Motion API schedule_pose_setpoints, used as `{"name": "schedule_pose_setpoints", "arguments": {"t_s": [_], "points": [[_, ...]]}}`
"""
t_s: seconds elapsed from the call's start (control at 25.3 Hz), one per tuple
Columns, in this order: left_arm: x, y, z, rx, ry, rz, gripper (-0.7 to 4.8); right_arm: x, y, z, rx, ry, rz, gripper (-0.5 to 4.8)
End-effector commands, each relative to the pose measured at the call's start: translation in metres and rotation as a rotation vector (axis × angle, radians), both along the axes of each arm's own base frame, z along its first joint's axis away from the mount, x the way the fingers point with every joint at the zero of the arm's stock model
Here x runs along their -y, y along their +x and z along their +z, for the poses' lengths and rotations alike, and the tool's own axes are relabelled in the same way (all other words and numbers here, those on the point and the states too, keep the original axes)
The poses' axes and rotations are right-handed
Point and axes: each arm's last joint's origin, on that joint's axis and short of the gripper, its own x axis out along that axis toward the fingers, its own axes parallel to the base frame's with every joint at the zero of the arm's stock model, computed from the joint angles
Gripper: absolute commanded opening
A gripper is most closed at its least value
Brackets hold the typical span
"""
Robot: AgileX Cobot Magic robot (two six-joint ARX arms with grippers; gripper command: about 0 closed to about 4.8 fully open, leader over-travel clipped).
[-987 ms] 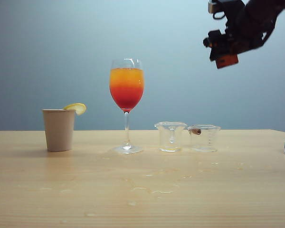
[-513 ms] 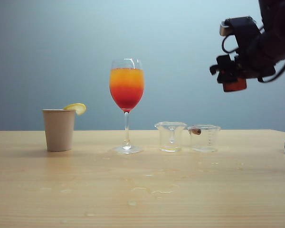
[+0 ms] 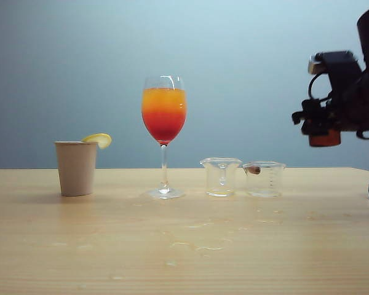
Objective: Pick up the fourth measuring cup from the left, pour the grenadine inside into the goblet, and finally put the measuring cup back in its original place.
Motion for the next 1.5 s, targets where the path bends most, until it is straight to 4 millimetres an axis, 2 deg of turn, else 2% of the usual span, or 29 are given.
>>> {"name": "schedule_pose_setpoints", "arguments": {"t_s": [0.04, 0.67, 1.22, 1.3, 1.38, 1.42, 1.5], "points": [[0.000, 0.000, 0.002, 0.017, -0.008, -0.004, -0.06, -0.002, 0.006, -0.005, 0.041, 0.020, 0.008, 1.16], [0.000, 0.000, 0.002, 0.018, -0.007, -0.004, -0.06, -0.003, 0.016, -0.054, -0.054, 0.015, 0.006, 1.16], [0.000, 0.000, 0.003, 0.023, -0.011, -0.004, -0.06, -0.004, 0.017, -0.069, -0.087, 0.030, 0.027, 1.22], [0.000, 0.000, 0.003, 0.023, -0.012, -0.004, -0.06, -0.004, 0.017, -0.069, -0.087, 0.029, 0.028, 1.80], [0.000, 0.000, 0.003, 0.023, -0.012, -0.004, -0.06, -0.004, 0.017, -0.069, -0.091, 0.029, 0.028, 2.81], [0.000, 0.000, 0.003, 0.023, -0.012, -0.004, -0.06, -0.004, 0.017, -0.069, -0.090, 0.029, 0.028, 3.05], [0.000, 0.000, 0.003, 0.023, -0.011, -0.004, -0.06, -0.005, 0.017, -0.068, -0.092, 0.029, 0.028, 3.09]]}}
